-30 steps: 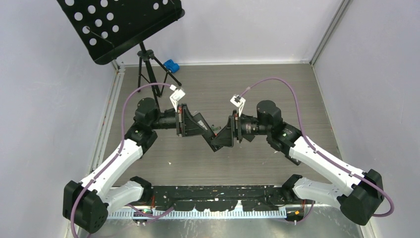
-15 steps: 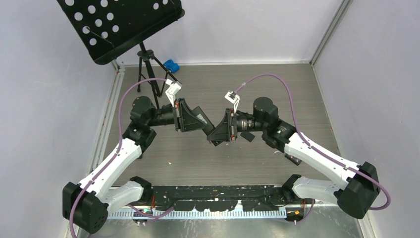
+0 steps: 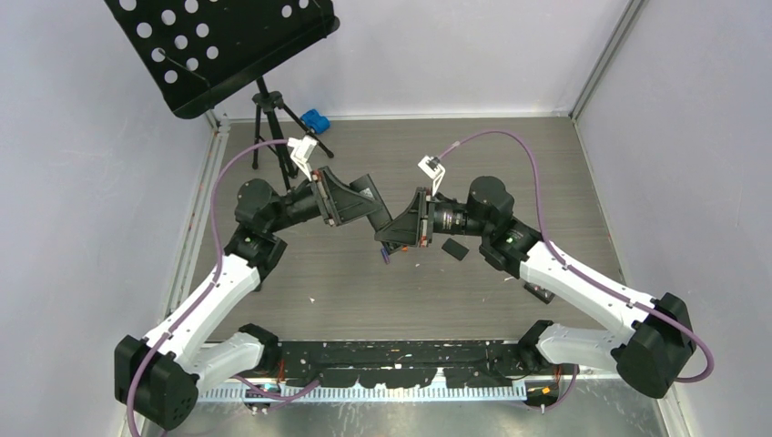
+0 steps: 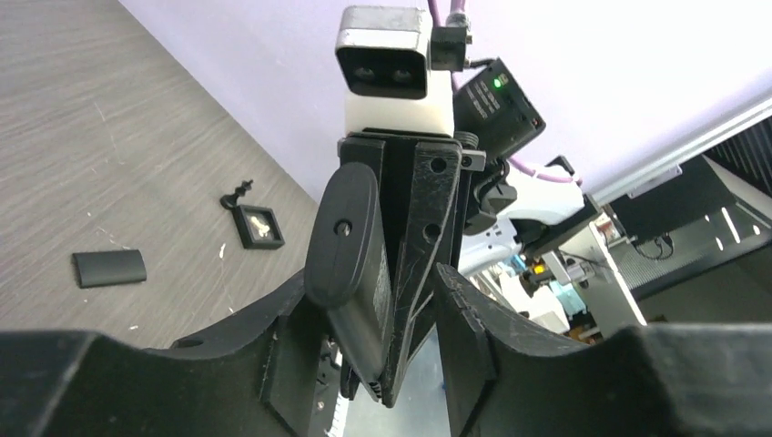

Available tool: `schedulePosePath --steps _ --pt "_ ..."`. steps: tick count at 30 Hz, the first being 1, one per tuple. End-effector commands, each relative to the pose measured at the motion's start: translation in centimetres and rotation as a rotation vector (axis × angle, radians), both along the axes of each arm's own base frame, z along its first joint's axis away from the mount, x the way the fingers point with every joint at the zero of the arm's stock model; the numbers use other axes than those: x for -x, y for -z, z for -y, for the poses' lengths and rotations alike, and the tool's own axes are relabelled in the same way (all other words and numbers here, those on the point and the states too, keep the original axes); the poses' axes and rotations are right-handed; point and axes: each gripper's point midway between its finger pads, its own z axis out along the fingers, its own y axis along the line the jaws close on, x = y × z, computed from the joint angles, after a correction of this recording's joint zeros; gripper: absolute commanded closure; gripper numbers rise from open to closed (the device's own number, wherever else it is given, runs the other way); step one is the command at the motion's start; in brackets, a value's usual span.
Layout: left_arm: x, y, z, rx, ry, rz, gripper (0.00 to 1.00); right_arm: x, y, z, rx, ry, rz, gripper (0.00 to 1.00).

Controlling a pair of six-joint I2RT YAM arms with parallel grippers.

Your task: Load the batteries into the remote control

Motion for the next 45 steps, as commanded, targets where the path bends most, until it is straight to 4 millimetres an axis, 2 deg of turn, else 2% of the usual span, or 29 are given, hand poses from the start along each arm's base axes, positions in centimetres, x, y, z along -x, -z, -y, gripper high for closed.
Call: schedulePosePath --steps 1,3,10,11,12,15,16,17,19,22,25,27,31,38,42,45 --pt "-0.4 -3.3 -0.9 0.078 -0.073 0.07 0.54 -0.1 -3.1 0.2 -0.1 0.04 0.067 0.93" --pt "-0.4 -3.7 -0.8 0.086 -0.071 0.071 0.6 0.0 -3.1 0.1 -0.105 0.03 0.06 0.92" --pt "-0.6 -3.2 -0.2 0.083 -0.02 0.094 0.99 0.1 -3.2 -0.3 -0.12 0.0 0.029 0.91" --pt "-0.7 -2.9 -0.1 0.075 -0.017 0.097 1.0 0.0 -3.2 -0.4 -0.12 0.0 0.027 0.88" --pt "-0.9 -2.6 0.0 0.067 -0.018 0.101 1.0 -0.1 -3.2 -0.5 -0.117 0.001 0.024 0.79" --pt "-1.9 -0.9 -0.3 -0.005 -0.069 0.1 1.0 -1.5 -2.2 -0.2 -0.07 0.088 0.031 0.41" --pt "-2.5 0.0 -0.5 -0.046 -0.111 0.093 1.0 -2.2 -1.4 0.1 -0.034 0.137 0.032 0.33" --pt "-3.3 1.0 -0.9 -0.098 -0.164 0.094 1.0 -3.0 -0.7 0.4 0.002 0.19 0.036 0.3" --pt "-5.6 3.6 -2.5 -0.215 -0.328 0.096 1.0 -4.2 1.1 1.2 0.09 0.268 0.03 0.3" --pt "-8.4 7.8 -5.9 -0.361 -0.574 0.019 1.0 -5.7 2.9 1.7 0.168 0.353 0.003 0.3" --pt "-9.5 11.2 -9.2 -0.48 -0.755 -0.056 1.0 -8.3 6.5 2.9 0.312 0.508 -0.064 0.3" --pt "-9.5 12.4 -10.4 -0.536 -0.806 -0.078 1.0 -10.0 9.7 3.8 0.448 0.597 -0.105 0.34" --pt "-9.3 13.5 -11.9 -0.601 -0.859 -0.1 1.0 -11.5 14.0 3.9 0.683 0.669 -0.064 0.45" --pt "-9.1 14.4 -13.8 -0.666 -0.935 -0.133 1.0 -12.5 20.0 1.9 0.972 0.671 -0.028 0.65" --pt "-9.1 14.8 -13.6 -0.668 -0.928 -0.144 1.0 -12.4 22.3 -0.1 1.014 0.626 -0.041 0.67" --pt "-9.1 15.1 -13.6 -0.676 -0.923 -0.153 1.0 -12.3 23.9 -0.5 1.067 0.611 -0.058 0.67"
